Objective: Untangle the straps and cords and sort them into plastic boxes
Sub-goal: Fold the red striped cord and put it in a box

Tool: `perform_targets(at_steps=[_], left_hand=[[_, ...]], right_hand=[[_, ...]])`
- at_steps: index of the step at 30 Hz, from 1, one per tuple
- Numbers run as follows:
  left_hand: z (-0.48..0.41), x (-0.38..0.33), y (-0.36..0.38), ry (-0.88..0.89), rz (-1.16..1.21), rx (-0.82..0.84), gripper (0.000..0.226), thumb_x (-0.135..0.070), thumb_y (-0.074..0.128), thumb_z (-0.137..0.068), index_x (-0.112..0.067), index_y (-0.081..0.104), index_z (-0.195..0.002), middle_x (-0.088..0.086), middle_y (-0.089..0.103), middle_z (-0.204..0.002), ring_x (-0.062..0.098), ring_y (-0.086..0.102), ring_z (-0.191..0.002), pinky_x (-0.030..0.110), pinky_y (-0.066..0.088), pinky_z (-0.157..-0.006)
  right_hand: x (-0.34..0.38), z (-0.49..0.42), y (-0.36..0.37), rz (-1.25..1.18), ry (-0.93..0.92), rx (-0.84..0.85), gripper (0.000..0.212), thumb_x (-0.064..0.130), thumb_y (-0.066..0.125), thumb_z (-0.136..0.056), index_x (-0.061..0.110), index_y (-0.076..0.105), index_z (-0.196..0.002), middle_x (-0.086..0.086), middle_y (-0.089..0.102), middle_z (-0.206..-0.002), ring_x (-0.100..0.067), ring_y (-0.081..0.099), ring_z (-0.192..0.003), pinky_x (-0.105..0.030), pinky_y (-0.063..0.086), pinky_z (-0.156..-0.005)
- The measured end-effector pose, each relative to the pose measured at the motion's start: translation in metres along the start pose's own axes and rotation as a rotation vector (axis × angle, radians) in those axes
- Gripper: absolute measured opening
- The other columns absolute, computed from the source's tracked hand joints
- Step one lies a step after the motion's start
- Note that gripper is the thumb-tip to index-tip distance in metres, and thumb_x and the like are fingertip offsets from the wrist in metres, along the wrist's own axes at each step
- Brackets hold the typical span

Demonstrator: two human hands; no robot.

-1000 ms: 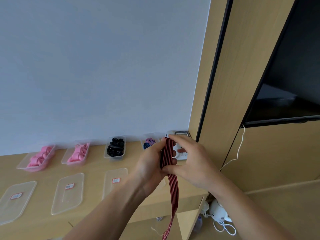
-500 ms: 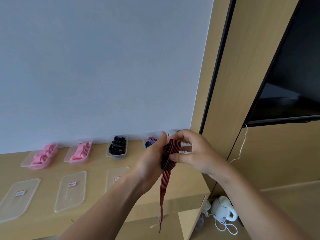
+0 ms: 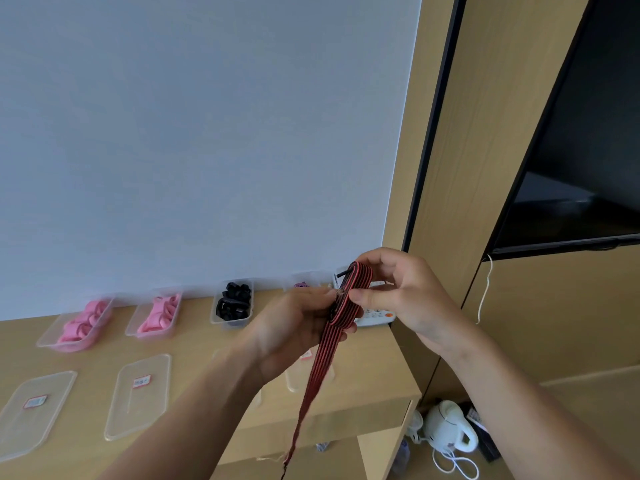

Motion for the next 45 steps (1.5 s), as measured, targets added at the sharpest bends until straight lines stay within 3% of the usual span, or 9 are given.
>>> perform_targets(at_steps=[12, 15, 20, 23, 30, 33, 38, 41, 45], left_hand=[[-0.008, 0.009, 0.012, -0.019, 0.242, 0.092, 0.025, -0.027, 0.067, -0.094, -0.005, 0.078, -0.097, 0.013, 0.068, -0.093, 0.022, 0.067, -0.077, 0.038, 0.061, -0.074], [-0.013, 0.011, 0.014, -0.034, 0.263, -0.006, 0.032, -0.033, 0.063, -0.097, -0.006, 0.079, -0.095, 0.014, 0.071, -0.094, 0.023, 0.068, -0.075, 0.038, 0.062, -0.075], [-0.012, 0.021, 0.015, -0.132, 0.099, -0.144, 0.055, -0.049, 0.044, -0.106, -0.002, 0.074, -0.111, 0.019, 0.075, -0.105, 0.032, 0.074, -0.088, 0.049, 0.061, -0.087], [-0.011, 0.017, 0.018, -0.135, 0.138, -0.127, 0.063, -0.059, 0.046, -0.102, -0.004, 0.074, -0.115, 0.016, 0.076, -0.106, 0.033, 0.074, -0.090, 0.055, 0.053, -0.098], [-0.014, 0.003, 0.011, -0.103, 0.202, -0.158, 0.046, -0.057, 0.055, -0.097, -0.015, 0.073, -0.106, 0.004, 0.062, -0.076, 0.024, 0.063, -0.066, 0.036, 0.054, -0.067], [-0.018, 0.000, 0.009, -0.081, 0.221, -0.164, 0.036, -0.043, 0.068, -0.089, -0.014, 0.073, -0.109, 0.006, 0.065, -0.088, 0.022, 0.063, -0.070, 0.037, 0.054, -0.069], [-0.022, -0.002, 0.004, 0.016, 0.069, -0.210, 0.031, -0.033, 0.060, -0.101, -0.007, 0.071, -0.115, 0.010, 0.068, -0.100, 0.023, 0.064, -0.077, 0.038, 0.055, -0.068], [-0.022, -0.001, 0.007, 0.040, -0.013, -0.188, 0.030, -0.029, 0.058, -0.103, -0.006, 0.074, -0.114, 0.010, 0.070, -0.101, 0.022, 0.063, -0.078, 0.042, 0.058, -0.074], [-0.020, -0.001, 0.011, 0.050, -0.133, -0.166, 0.027, -0.025, 0.057, -0.104, -0.006, 0.072, -0.115, 0.007, 0.068, -0.100, 0.018, 0.060, -0.076, 0.039, 0.054, -0.074]], right_hand=[[0.013, -0.004, -0.009, -0.037, -0.054, -0.022, 0.027, -0.004, 0.077, -0.080, 0.010, 0.071, -0.103, -0.003, 0.076, -0.089, -0.015, 0.072, -0.085, -0.026, 0.055, -0.080], [0.017, -0.004, -0.006, 0.074, -0.118, -0.122, 0.031, -0.004, 0.076, -0.081, 0.015, 0.068, -0.104, -0.002, 0.075, -0.091, -0.014, 0.072, -0.086, -0.028, 0.056, -0.080], [0.026, 0.001, -0.003, 0.363, -0.403, -0.322, 0.034, -0.002, 0.078, -0.078, 0.019, 0.065, -0.103, 0.017, 0.070, -0.088, -0.005, 0.068, -0.085, -0.022, 0.054, -0.079], [0.024, 0.010, 0.009, 0.534, -0.649, -0.327, 0.031, -0.005, 0.077, -0.077, 0.011, 0.067, -0.101, 0.012, 0.066, -0.093, -0.003, 0.063, -0.089, -0.023, 0.051, -0.081], [-0.014, 0.029, 0.025, 0.773, -0.937, -0.250, 0.018, -0.005, 0.056, -0.094, 0.000, 0.072, -0.100, -0.013, 0.069, -0.111, -0.033, 0.062, -0.104, -0.043, 0.051, -0.090], [-0.024, 0.033, 0.028, 0.813, -0.916, -0.236, 0.015, -0.003, 0.064, -0.091, 0.002, 0.074, -0.101, -0.011, 0.069, -0.117, -0.033, 0.061, -0.107, -0.044, 0.050, -0.091], [-0.019, 0.033, 0.018, 0.688, -0.803, -0.271, 0.013, 0.010, 0.078, -0.083, 0.007, 0.078, -0.096, -0.004, 0.072, -0.110, -0.027, 0.062, -0.102, -0.039, 0.050, -0.089], [-0.016, 0.018, 0.003, 0.571, -0.465, -0.312, 0.042, 0.018, 0.079, -0.080, 0.019, 0.070, -0.121, 0.000, 0.057, -0.123, -0.018, 0.055, -0.117, -0.034, 0.046, -0.099], [-0.022, 0.001, 0.003, 0.496, -0.127, 0.017, 0.058, 0.015, 0.078, -0.083, 0.027, 0.056, -0.136, 0.010, 0.048, -0.134, -0.006, 0.046, -0.129, -0.039, 0.042, -0.108]])
Point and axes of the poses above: each hand's wrist, its own z-axis away from the middle knuckle, its own y-axis out of the palm, x = y × z, the point moved 5 cm from there along -z, towards the middle knuckle
